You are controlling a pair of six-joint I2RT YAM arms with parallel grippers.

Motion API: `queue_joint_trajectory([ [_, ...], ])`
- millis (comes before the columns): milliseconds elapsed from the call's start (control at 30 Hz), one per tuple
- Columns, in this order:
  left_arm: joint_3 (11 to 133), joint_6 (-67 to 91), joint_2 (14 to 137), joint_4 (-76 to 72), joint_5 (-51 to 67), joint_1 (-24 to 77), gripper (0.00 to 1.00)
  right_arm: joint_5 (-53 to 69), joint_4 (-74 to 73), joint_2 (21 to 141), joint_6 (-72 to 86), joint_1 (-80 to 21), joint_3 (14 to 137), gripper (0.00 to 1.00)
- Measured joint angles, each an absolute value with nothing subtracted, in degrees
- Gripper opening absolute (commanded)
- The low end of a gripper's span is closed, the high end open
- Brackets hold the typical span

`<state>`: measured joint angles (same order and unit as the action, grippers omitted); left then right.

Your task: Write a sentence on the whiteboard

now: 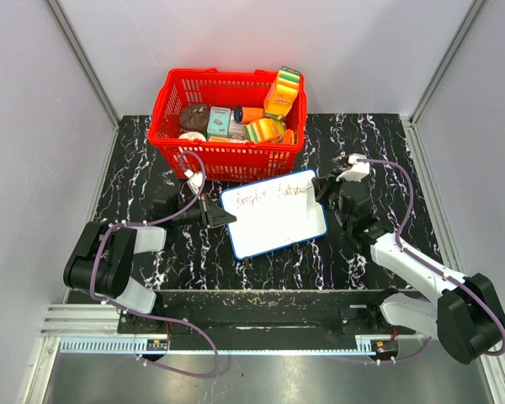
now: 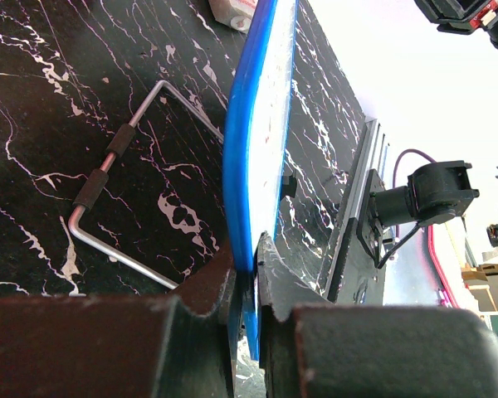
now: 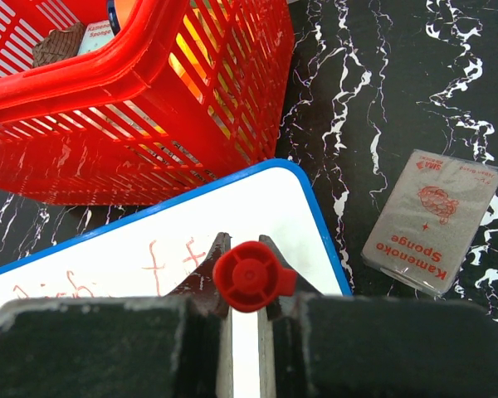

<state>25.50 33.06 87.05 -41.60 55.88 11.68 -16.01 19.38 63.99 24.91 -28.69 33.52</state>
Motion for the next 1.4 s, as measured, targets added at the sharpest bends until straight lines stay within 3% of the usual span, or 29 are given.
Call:
queue_joint_trajectory([
  [1400,25.5,33.0,87.0,-41.5,55.9,11.7,0.00,-17.5,19.8,64.7,24.6,-28.0,35.1,0.00],
])
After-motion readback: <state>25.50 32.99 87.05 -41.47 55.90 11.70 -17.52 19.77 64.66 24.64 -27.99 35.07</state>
